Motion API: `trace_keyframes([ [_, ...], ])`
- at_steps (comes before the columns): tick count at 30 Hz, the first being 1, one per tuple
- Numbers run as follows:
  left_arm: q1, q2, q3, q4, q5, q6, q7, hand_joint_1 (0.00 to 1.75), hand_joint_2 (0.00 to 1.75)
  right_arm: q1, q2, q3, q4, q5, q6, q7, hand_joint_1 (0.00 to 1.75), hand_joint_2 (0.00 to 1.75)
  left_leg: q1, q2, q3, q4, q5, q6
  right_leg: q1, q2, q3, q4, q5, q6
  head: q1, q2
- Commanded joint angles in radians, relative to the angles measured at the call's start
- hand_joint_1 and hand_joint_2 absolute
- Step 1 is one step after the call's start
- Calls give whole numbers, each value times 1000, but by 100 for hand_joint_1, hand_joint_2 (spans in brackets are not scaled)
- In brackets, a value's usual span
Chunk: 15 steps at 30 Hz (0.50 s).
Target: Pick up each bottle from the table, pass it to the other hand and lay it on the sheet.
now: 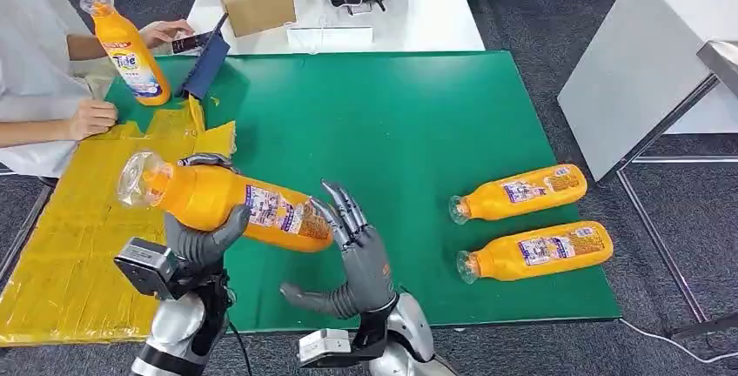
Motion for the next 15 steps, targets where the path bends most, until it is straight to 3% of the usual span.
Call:
trace_keyframes([
  [1, -138, 68, -6, 159, -675, 250, 191, 175, 175, 152, -22, -229, -376, 140, -5, -6, 0, 175, 1, -5, 1, 0, -1, -1, 0, -1, 2, 0, -2, -1, 0, 0],
  [2, -160, 73, 4, 207, -856, 302, 238, 175, 175, 160, -35, -243, -417, 165, -5, 14, 0, 175, 1, -9, 3, 1, -2, -2, 0, -3, 5, 1, -4, -2, 0, 0],
  [4, -242, 119, -1, 393, -1489, 266, 533, 175, 175, 161, -85, -276, -495, 242, -5, 83, 0, 175, 1, -9, 4, 0, -1, -1, 0, -3, 7, 1, -4, -2, 0, 0],
  [5, -258, 122, -6, 439, -1481, 297, 535, 175, 175, 157, -100, -273, -504, 235, -5, 96, 0, 175, 1, -7, 4, -1, 0, -1, 0, -2, 5, 0, -2, -1, 0, 0],
  [6, -396, 294, -359, 535, -1489, 182, 836, 175, 175, 153, -103, -291, -515, 267, -5, 104, 0, 175, 0, -5, 3, -1, 1, 0, -1, -2, 4, -1, -1, -1, 0, 0],
  [7, -459, 307, -481, 663, -1489, 109, 891, 175, 175, 141, -115, -295, -521, 295, -5, 126, 0, 175, 1, -13, 4, -1, 1, -1, 0, -8, 8, 0, -2, -1, 0, 0],
  [8, -464, 301, -482, 699, -1489, 138, 891, 175, 175, 137, -120, -294, -521, 294, -5, 132, 0, 175, 0, -12, 3, -1, 2, -1, 0, -8, 5, 0, -2, -1, 0, 0],
  [9, -535, 309, -646, 823, -1489, 19, 966, 175, 175, 130, -124, -304, -519, 348, -5, 164, 0, 175, 1, -13, 3, -1, 2, -1, 0, -8, 6, -1, -1, -1, 1, 0],
  [12, -556, 279, -687, 992, -1489, 26, 967, 175, 175, 122, -136, -314, -522, 386, -5, 198, 0, 175, 0, 0, 6, -2, 2, -2, 0, 1, 4, -2, 3, -3, 0, 0],
  [15, -564, 260, -696, 1108, -1489, -20, 958, 175, 175, 138, -132, -350, -539, 407, -5, 189, 0, 175, 1, 0, 7, -1, 2, -1, 0, 3, 7, -2, 2, -3, 0, 0],
])
